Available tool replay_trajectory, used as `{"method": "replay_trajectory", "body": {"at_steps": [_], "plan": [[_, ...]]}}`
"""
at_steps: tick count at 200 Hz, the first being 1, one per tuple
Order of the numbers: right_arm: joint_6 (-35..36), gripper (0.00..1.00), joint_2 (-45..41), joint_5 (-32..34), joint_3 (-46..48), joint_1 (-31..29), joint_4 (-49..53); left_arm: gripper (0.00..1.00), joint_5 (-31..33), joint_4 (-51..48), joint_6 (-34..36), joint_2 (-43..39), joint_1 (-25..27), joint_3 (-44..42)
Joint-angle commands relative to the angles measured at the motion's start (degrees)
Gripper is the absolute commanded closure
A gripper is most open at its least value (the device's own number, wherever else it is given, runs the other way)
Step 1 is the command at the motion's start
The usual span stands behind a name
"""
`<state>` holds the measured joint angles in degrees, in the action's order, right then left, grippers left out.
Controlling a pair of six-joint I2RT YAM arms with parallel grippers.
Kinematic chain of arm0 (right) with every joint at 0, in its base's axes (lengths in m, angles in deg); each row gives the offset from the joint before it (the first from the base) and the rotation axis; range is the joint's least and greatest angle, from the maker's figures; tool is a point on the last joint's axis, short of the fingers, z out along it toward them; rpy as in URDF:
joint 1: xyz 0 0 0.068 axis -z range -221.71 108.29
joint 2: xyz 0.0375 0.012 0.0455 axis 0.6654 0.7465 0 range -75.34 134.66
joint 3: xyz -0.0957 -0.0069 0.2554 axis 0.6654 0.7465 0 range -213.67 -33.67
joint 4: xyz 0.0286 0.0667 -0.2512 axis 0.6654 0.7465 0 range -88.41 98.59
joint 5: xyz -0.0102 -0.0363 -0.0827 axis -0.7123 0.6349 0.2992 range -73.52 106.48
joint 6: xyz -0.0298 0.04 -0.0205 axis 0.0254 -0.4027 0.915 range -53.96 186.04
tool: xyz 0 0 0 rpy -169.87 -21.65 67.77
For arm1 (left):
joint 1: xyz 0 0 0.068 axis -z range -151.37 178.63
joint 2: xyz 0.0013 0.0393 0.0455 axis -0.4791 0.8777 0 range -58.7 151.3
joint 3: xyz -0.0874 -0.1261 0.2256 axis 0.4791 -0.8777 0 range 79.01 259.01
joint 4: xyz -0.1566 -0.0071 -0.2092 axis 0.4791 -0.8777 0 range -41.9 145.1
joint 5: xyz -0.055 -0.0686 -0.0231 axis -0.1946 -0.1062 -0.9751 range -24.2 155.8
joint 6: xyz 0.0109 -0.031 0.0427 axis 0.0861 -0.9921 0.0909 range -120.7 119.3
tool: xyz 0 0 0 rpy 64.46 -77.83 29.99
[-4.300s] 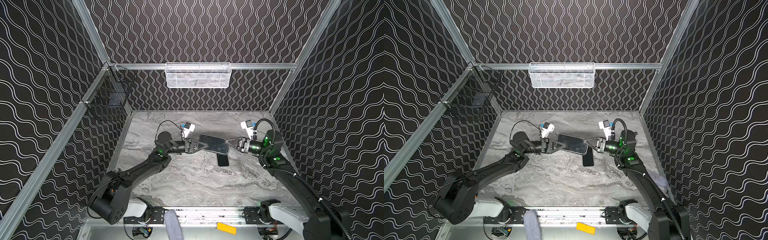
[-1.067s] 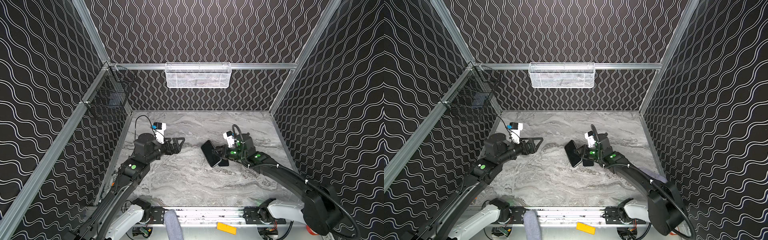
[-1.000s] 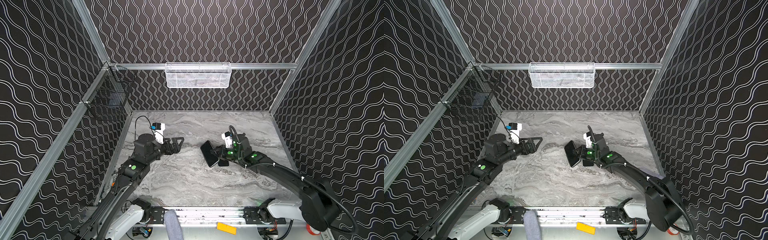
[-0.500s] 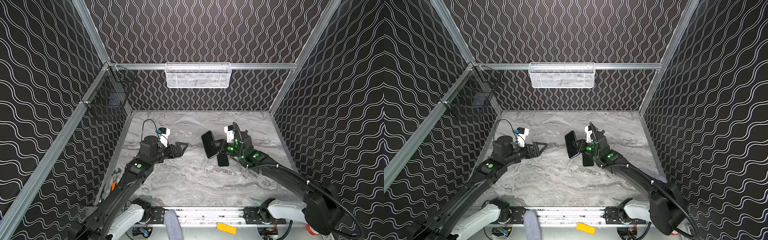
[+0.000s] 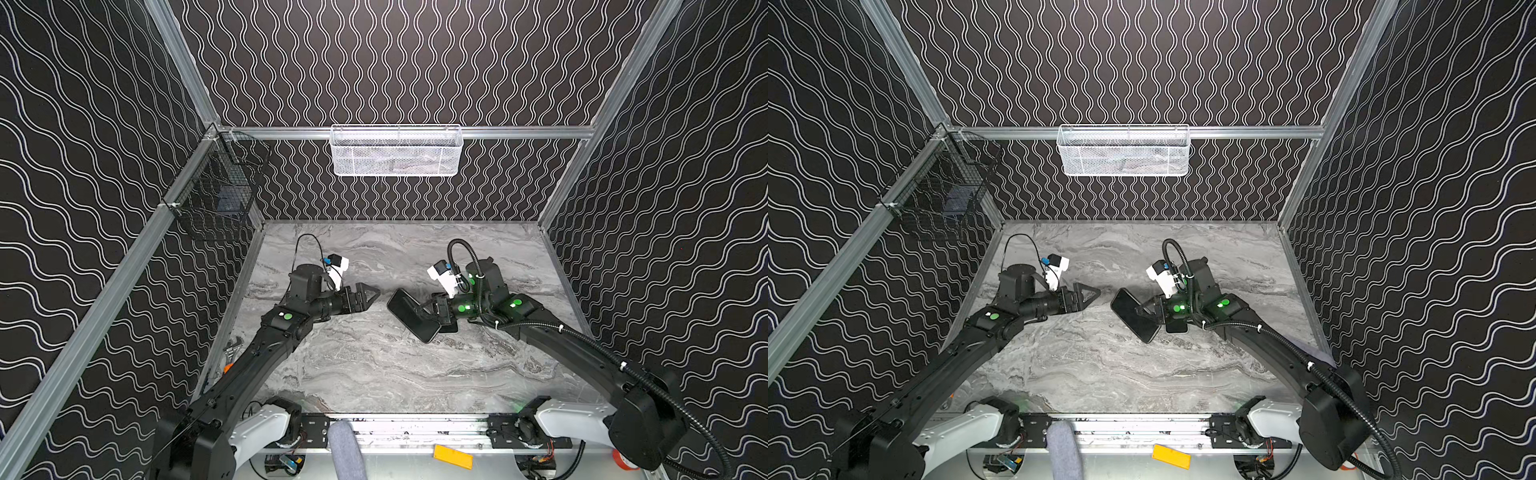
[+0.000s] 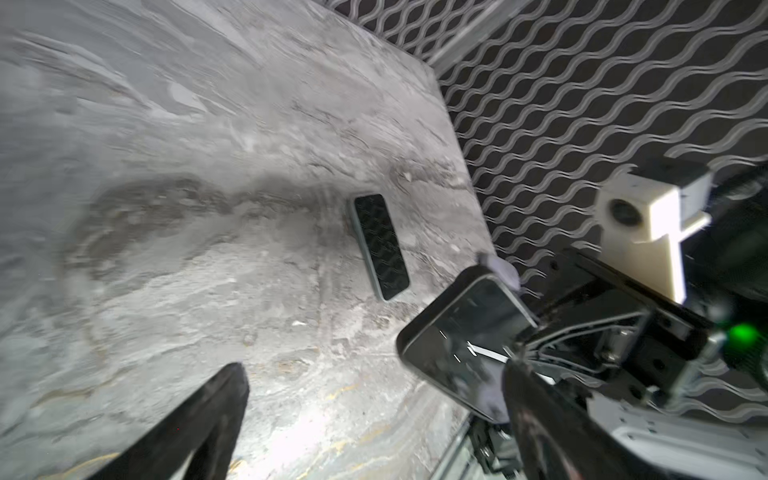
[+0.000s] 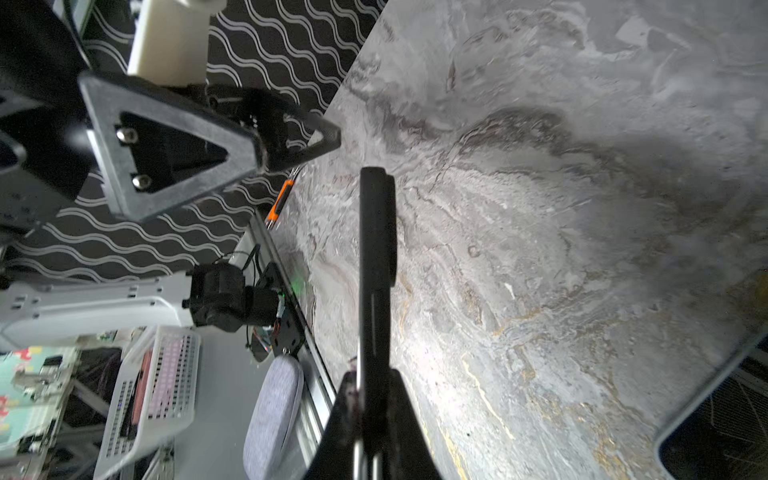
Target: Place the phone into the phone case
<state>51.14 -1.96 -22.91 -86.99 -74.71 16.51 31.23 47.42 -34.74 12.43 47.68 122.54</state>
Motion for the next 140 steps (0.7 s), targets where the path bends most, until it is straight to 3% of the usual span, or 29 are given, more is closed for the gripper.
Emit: {"method": "replay_trajectory", "body": {"at_steps": [1,31,72,118,140], "plan": [[6.68,1.0,1.09,-8.06,-1.93,-0.07,2.78,0.01,-13.5,8.1,1.44,2.05,-0.15,-0.36],[7.13,1.0,1.19,-13.84,-2.49,0.03,1.48,0.02,-22.41,9.91,2.27,3.58,0.43,-0.39],[7.24,1.0,2.72,-16.94,-4.28,0.17,1.36,0.06,-22.34,-2.58,12.16,5.37,4.61,4.7],[7.47,1.0,2.83,-17.31,-6.2,1.78,2.23,0.41,-22.32,-3.07,12.27,5.78,6.17,4.57],[6.3,1.0,1.62,-19.26,-5.19,3.73,0.46,0.49,-23.47,-2.4,11.91,5.59,6.58,4.37]]}}
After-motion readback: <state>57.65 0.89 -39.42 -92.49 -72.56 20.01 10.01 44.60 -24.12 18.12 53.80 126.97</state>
